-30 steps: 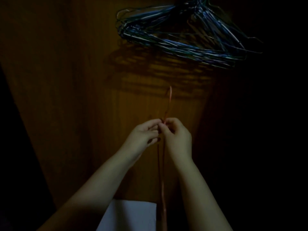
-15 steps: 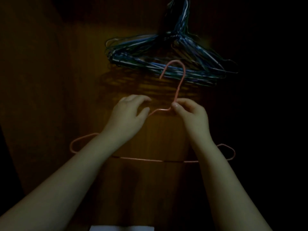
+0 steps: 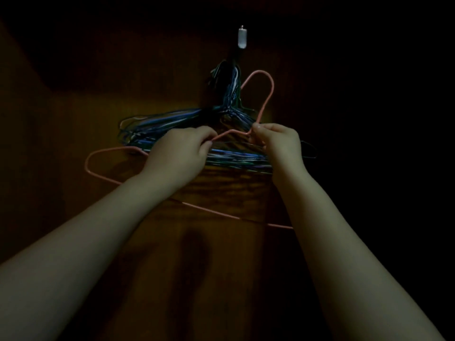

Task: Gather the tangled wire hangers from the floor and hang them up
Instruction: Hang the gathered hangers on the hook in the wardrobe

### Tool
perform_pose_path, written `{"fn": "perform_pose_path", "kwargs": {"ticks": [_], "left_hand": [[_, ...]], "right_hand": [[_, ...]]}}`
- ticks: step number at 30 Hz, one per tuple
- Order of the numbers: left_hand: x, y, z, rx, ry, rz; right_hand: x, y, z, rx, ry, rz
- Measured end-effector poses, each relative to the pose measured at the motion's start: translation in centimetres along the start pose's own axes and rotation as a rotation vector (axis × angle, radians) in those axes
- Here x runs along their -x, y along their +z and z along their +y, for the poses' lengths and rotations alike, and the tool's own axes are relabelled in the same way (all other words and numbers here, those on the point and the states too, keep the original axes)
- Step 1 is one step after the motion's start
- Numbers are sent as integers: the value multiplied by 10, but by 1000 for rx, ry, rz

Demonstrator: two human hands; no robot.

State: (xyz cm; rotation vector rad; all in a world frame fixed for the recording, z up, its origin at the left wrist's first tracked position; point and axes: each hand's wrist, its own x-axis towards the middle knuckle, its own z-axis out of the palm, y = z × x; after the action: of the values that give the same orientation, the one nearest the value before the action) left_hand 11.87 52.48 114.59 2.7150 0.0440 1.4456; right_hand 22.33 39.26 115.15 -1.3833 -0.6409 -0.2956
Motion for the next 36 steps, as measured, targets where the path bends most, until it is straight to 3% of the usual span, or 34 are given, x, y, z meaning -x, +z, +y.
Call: {"fn": "perform_pose_path", "kwargs": {"ticks": [12, 24, 36], "left_hand": [[-73, 2, -23, -4, 56, -28], [-93, 20, -55, 121, -68, 199], [-67, 26, -67, -68, -119, 144]], "right_hand": [[-86, 23, -33, 33, 49, 64], [-114, 42, -26, 190, -112, 8], [-102, 60, 9, 407, -219, 103]]}}
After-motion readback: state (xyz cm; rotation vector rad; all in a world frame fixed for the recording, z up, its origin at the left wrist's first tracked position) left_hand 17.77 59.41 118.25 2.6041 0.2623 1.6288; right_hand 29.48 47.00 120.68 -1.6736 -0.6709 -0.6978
